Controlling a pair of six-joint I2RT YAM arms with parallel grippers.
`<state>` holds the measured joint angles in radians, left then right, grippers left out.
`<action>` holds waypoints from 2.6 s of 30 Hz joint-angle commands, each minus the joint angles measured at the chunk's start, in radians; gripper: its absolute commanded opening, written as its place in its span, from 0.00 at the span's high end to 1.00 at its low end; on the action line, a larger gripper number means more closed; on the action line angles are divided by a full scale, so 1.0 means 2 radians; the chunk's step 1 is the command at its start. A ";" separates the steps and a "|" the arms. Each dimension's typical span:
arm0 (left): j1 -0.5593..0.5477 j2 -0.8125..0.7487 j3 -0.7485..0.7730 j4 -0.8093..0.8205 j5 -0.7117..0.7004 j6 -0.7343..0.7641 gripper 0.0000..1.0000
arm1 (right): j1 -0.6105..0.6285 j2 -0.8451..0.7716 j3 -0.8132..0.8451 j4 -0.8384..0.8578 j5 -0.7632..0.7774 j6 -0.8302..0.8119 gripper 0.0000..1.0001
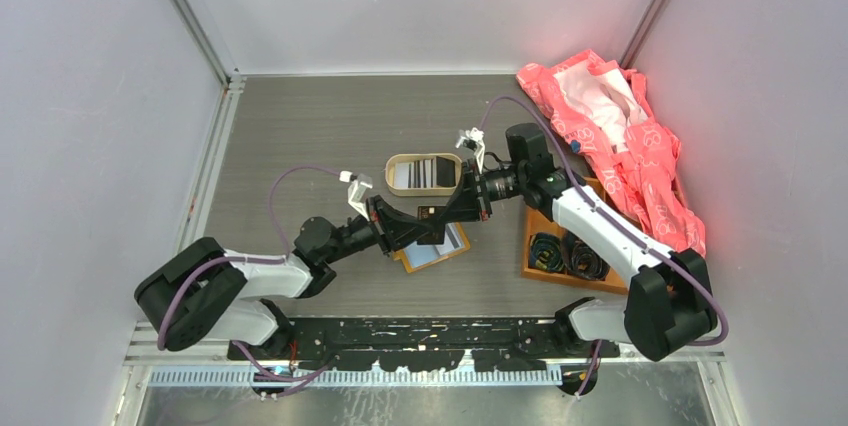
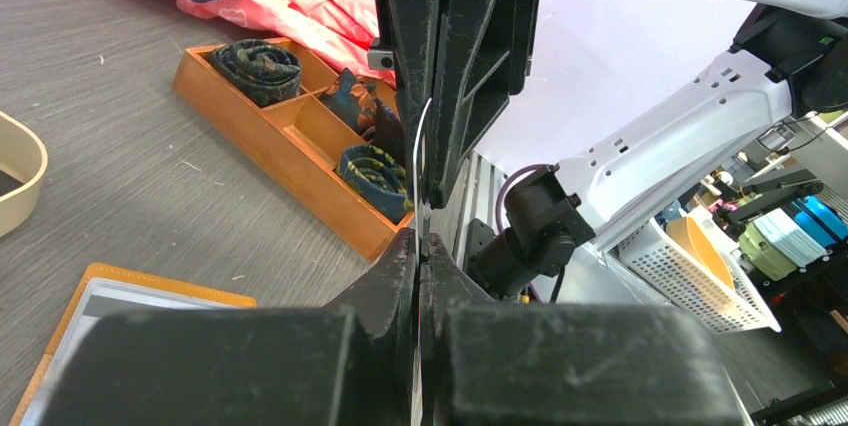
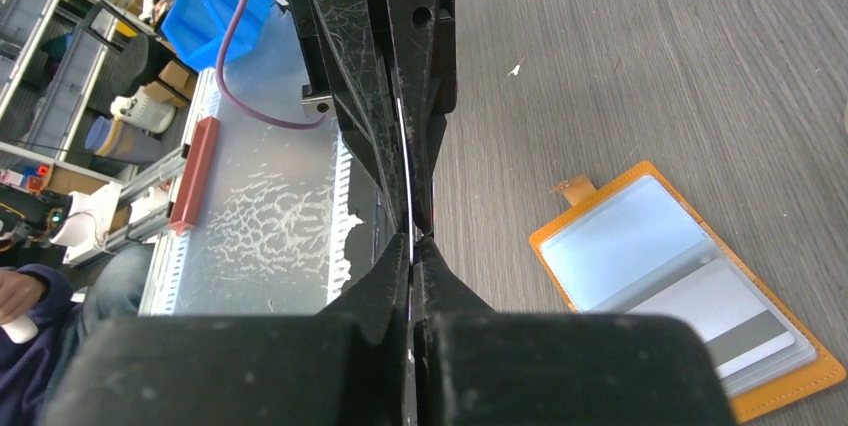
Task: Put the credit cards into the card holder
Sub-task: Insert the credit card into the card holder.
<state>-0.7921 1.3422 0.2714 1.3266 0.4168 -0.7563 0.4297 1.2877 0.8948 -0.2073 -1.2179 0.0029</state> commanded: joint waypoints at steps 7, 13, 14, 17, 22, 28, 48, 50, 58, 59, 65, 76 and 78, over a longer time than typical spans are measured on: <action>-0.003 0.007 -0.019 0.041 -0.055 0.002 0.79 | 0.001 0.013 0.041 -0.050 0.005 -0.030 0.99; -0.002 -0.059 -0.046 -0.070 -0.104 0.025 0.56 | -0.010 0.048 0.046 -0.078 0.050 -0.038 0.99; -0.002 -0.079 -0.046 -0.111 -0.113 0.031 0.55 | -0.012 0.054 0.047 -0.087 0.059 -0.040 0.99; -0.002 -0.160 -0.029 -0.272 -0.143 0.060 0.51 | -0.022 0.074 0.047 -0.102 0.092 -0.039 0.99; -0.002 -0.240 -0.008 -0.475 -0.198 0.084 0.42 | -0.039 0.107 0.041 -0.095 0.147 -0.010 0.99; -0.002 -0.241 -0.022 -0.492 -0.205 0.052 0.41 | -0.038 0.153 0.038 -0.080 0.171 0.024 0.99; -0.002 -0.127 0.012 -0.509 -0.201 -0.003 0.42 | -0.026 0.231 0.049 -0.070 0.168 0.056 0.99; -0.002 -0.117 0.019 -0.510 -0.200 -0.004 0.42 | -0.025 0.236 0.050 -0.072 0.165 0.056 0.99; -0.002 -0.066 0.056 -0.533 -0.205 0.001 0.47 | -0.025 0.246 0.047 -0.057 0.144 0.076 0.99; -0.002 -0.060 0.060 -0.536 -0.205 0.002 0.48 | -0.025 0.247 0.046 -0.053 0.143 0.080 0.99; -0.002 -0.028 0.079 -0.554 -0.224 0.010 0.54 | -0.025 0.249 0.040 -0.035 0.139 0.102 0.99; -0.001 -0.019 0.090 -0.572 -0.223 0.016 0.53 | -0.026 0.262 0.035 -0.029 0.178 0.120 0.99; -0.002 -0.020 0.090 -0.572 -0.221 0.019 0.51 | -0.026 0.262 0.033 -0.025 0.182 0.126 0.99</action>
<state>-0.7929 1.3025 0.4244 0.2089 -0.0086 -0.7486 0.3737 1.8153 0.9630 -0.2920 -0.8890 0.2317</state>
